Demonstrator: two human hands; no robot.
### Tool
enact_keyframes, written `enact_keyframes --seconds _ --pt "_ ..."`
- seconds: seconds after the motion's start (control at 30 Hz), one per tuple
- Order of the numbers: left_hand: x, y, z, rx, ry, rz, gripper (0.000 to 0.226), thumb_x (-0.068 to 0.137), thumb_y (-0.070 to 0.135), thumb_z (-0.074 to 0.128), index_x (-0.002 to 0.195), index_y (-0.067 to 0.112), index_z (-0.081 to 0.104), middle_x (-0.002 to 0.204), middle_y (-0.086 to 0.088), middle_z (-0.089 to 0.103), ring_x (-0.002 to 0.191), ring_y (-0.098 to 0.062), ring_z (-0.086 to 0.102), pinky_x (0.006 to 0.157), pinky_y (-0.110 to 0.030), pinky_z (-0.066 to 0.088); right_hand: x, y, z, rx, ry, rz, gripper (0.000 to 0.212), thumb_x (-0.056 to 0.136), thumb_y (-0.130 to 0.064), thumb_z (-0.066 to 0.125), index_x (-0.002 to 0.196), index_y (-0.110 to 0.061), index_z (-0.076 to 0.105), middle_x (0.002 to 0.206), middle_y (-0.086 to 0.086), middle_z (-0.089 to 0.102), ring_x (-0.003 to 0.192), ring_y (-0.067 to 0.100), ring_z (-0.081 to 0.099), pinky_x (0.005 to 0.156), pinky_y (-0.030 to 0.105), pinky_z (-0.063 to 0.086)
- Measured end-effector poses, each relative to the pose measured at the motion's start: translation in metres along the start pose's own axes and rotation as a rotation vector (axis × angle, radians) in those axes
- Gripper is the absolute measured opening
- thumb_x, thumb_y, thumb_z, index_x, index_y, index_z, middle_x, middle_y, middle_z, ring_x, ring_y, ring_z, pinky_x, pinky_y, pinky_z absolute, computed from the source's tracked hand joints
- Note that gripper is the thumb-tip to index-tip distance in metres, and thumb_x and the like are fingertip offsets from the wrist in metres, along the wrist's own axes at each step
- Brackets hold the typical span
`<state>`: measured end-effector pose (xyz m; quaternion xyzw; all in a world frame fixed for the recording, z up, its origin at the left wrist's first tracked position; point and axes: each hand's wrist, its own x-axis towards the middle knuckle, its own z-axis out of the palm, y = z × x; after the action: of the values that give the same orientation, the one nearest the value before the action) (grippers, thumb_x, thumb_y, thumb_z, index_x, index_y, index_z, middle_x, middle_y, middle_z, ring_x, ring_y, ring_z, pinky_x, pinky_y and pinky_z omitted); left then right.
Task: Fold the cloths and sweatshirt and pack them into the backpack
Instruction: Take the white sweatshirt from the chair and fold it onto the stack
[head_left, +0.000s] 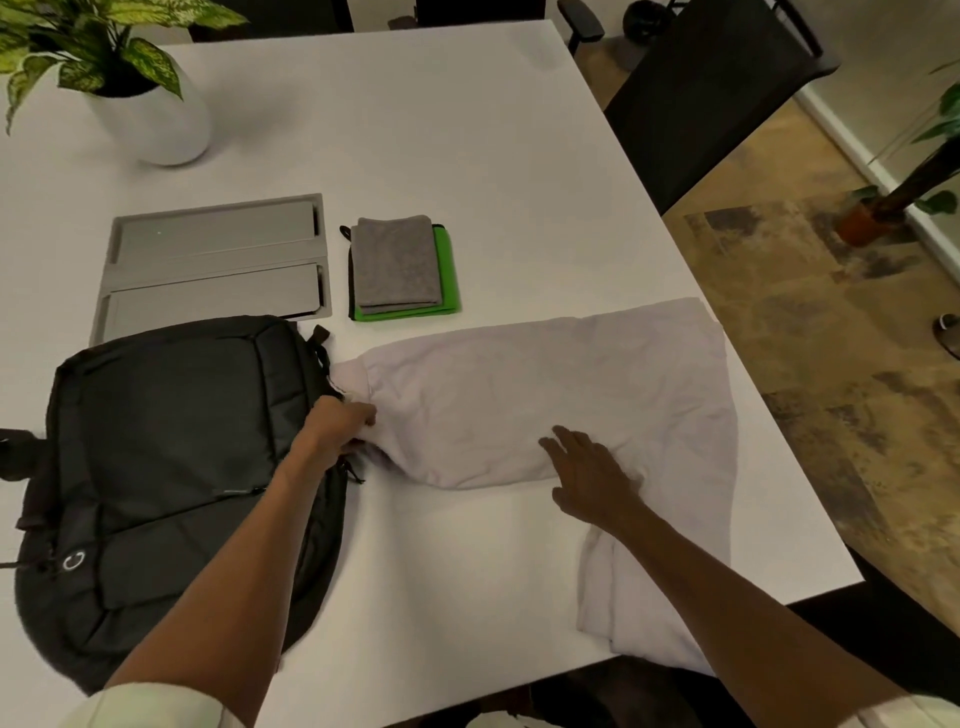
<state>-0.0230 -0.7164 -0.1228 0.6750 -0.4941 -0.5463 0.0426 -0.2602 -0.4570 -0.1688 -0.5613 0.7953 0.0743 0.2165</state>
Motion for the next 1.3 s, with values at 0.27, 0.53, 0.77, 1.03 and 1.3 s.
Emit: enact_keyframes --seconds 0.27,0.53,0.77,1.03,1.3 --pt "0.005 0.013 -0.013 -0.317 -0.163 -0.022 0.013 0.077 0.005 0.050 0.088 0.006 0.057 0.081 -0.012 0.053 0.070 -0.027 0.053 0.061 -0.036 0.048 0.018 -0.032 0.005 -0.075 -0.171 0.048 0.083 0.082 -0.043 0.063 0.152 -0.029 0.019 0.159 0.021 0.008 0.132 0.041 0.032 0.107 0.046 0.034" --pt "0.015 -0.018 -0.008 0.696 -0.168 0.306 0.043 0.095 0.029 0.052 0.130 0.002 0.050 0.131 -0.018 0.056 0.116 -0.035 0.054 0.095 -0.038 0.043 0.021 -0.040 0.007 -0.098 -0.250 0.079 0.089 0.083 -0.046 0.063 0.154 -0.028 0.013 0.159 0.026 -0.003 0.140 0.048 0.019 0.110 0.052 0.030" --pt "0.003 -0.032 -0.007 1.098 -0.196 0.296 0.091 0.071 0.056 0.076 0.139 0.010 0.038 0.138 -0.012 0.051 0.124 -0.028 0.050 0.098 -0.036 0.044 0.017 -0.039 0.007 -0.097 -0.278 0.088 0.094 0.084 -0.046 0.064 0.155 -0.031 0.005 0.160 0.024 -0.011 0.144 0.048 0.007 0.112 0.053 0.027" --pt "-0.002 -0.037 -0.007 1.188 -0.144 0.308 0.062 0.085 0.055 0.061 0.127 0.009 0.055 0.127 -0.009 0.059 0.116 -0.025 0.056 0.092 -0.034 0.045 0.016 -0.044 0.002 -0.101 -0.343 0.134 0.094 0.085 -0.047 0.063 0.155 -0.033 0.001 0.159 0.023 -0.016 0.146 0.046 0.000 0.114 0.059 0.015" --pt "0.009 -0.030 -0.006 1.104 0.142 0.285 0.029 0.092 0.025 0.053 0.110 0.007 0.065 0.115 -0.013 0.064 0.103 -0.033 0.063 0.078 -0.036 0.050 0.016 -0.071 0.009 -0.098 -0.355 0.039 0.096 0.085 -0.040 0.065 0.154 -0.036 -0.002 0.159 0.020 -0.022 0.146 0.046 -0.006 0.115 0.060 0.015"
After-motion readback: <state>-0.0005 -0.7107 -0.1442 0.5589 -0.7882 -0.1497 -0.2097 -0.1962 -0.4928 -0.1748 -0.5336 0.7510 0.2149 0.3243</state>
